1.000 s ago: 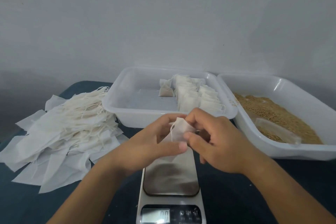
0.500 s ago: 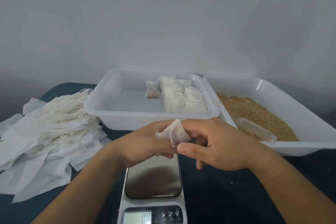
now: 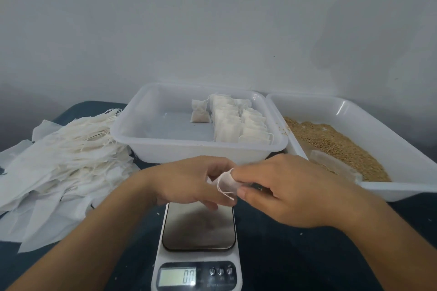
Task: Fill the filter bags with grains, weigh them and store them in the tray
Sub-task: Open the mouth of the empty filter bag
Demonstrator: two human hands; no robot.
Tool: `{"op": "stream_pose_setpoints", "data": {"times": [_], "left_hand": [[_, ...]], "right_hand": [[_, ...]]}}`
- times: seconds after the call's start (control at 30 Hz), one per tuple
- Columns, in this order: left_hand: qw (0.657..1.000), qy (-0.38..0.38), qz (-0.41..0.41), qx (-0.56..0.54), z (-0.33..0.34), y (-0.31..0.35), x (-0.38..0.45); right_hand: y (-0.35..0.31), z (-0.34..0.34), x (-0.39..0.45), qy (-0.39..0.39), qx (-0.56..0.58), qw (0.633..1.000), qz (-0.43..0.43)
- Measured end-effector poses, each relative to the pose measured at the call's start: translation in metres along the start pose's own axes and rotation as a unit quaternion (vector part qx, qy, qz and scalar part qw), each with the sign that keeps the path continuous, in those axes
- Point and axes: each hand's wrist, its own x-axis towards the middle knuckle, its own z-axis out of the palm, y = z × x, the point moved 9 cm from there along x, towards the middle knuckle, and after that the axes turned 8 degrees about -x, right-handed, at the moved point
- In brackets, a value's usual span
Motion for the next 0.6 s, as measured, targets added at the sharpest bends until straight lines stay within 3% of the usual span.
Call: {"op": "stream_pose_setpoints", "data": {"times": [0.2, 0.4, 0.5, 0.57, 0.6], "left_hand": [[0.999, -0.044, 0.012, -0.001, 0.017, 0.004, 0.005], [0.998, 0.0, 0.032, -0.059, 0.01, -0.003, 0.012], [0.995, 0.033, 0.072, -0.066, 0.008, -0.004, 0.014], [0.989, 0.091, 0.089, -0.068, 0.002, -0.008, 0.014], [0.987, 0.12, 0.093, -0.06, -0.001, -0.011, 0.014]], "right_hand": [[0.002, -0.004, -0.007, 0.043, -0.034, 0.998, -0.031], [0.008, -0.008, -0.01, 0.017, -0.023, 0.999, -0.018], [0.037, -0.032, -0.023, 0.092, 0.113, 0.988, 0.054], [0.093, -0.054, -0.046, 0.215, 0.165, 0.947, 0.172], [0.126, -0.059, -0.061, 0.24, 0.141, 0.927, 0.25]]}}
